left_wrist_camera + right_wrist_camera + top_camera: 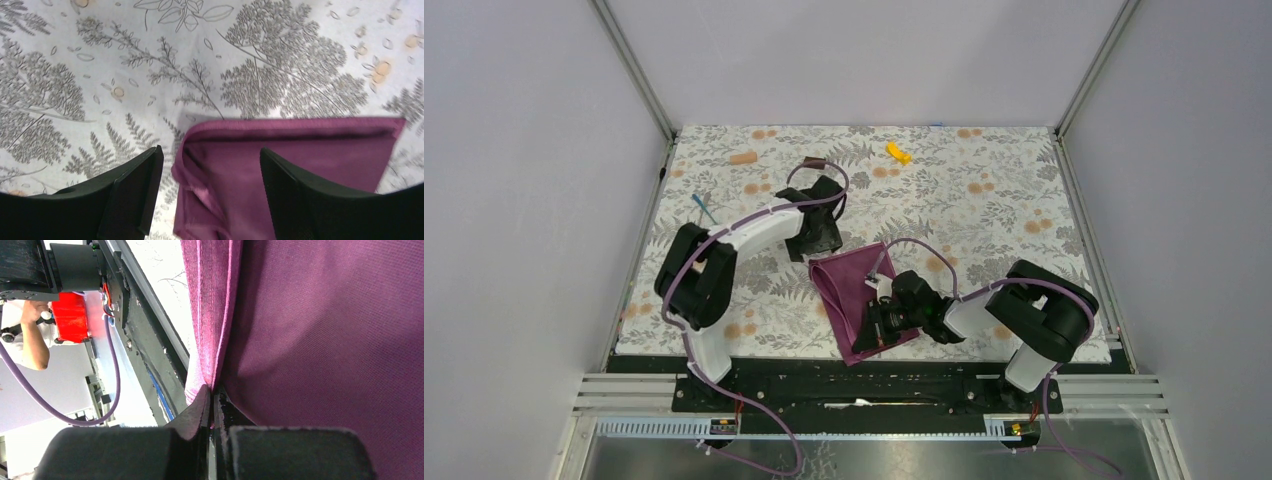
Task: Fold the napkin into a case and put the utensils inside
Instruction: Fold the lower triangle-folded napkin at the center of the board.
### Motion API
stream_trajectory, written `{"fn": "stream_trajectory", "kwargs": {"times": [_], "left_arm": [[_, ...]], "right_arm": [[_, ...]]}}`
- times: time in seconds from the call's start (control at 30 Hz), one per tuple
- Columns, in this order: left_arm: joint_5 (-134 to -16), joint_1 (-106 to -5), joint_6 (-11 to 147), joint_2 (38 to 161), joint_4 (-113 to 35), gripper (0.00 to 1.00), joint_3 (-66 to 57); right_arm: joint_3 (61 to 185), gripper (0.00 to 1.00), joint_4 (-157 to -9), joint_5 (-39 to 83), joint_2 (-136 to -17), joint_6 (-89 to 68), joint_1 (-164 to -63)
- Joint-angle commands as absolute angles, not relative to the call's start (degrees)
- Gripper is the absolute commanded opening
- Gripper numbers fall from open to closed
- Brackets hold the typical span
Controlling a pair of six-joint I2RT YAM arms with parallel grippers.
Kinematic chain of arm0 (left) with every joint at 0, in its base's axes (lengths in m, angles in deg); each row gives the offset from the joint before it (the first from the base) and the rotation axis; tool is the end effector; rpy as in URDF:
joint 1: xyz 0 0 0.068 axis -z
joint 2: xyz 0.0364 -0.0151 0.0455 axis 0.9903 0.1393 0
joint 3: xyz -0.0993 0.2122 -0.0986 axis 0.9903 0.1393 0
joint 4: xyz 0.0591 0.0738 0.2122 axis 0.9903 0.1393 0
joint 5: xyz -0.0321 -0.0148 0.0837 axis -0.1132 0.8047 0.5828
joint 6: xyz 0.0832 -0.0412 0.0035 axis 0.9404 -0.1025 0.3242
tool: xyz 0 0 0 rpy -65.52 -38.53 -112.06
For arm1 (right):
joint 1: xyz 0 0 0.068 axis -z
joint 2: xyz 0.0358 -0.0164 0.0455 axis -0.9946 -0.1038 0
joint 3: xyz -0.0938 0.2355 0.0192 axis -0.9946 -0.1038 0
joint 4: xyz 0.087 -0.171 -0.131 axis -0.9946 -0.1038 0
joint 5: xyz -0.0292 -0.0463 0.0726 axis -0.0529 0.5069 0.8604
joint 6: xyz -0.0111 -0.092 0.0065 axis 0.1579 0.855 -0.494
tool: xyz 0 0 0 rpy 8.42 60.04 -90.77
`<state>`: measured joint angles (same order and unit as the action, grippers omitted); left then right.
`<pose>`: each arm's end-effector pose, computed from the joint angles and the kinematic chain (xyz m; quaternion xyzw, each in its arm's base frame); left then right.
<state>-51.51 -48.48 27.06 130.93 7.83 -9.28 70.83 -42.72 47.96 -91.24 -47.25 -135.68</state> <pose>0.3010 -0.1733 0.1416 -0.1759 0.9674 0.0076 0.1819 0.1423 0.2545 0.0947 -0.1967 0.8275 0.5117 0.1216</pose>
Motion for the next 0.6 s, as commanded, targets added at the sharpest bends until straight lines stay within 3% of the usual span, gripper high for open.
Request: {"fn": "stream_trajectory", "kwargs": {"times": [0.0, 0.27, 0.47, 0.57], "left_arm": [[-53.7, -48.64, 31.4, 119.79, 5.52, 0.77, -6.85], [-59.0, -49.02, 34.07, 110.84, 0.01, 0.76, 3.6], [-60.64, -49.73, 34.71, 114.0, -1.49, 0.74, 4.53], [-61.56, -49.9, 34.5, 115.32, -3.32, 0.68, 5.49]], "right_arm": [[70.03, 0.0, -42.64, 48.0, -89.38, -46.97, -135.37], [71.51, 0.0, -44.88, 48.12, -88.17, -46.0, -135.35], [72.13, 0.0, -46.64, 47.85, -87.7, -45.14, -135.37], [72.12, 0.0, -46.73, 47.68, -87.61, -45.07, -135.34]]}}
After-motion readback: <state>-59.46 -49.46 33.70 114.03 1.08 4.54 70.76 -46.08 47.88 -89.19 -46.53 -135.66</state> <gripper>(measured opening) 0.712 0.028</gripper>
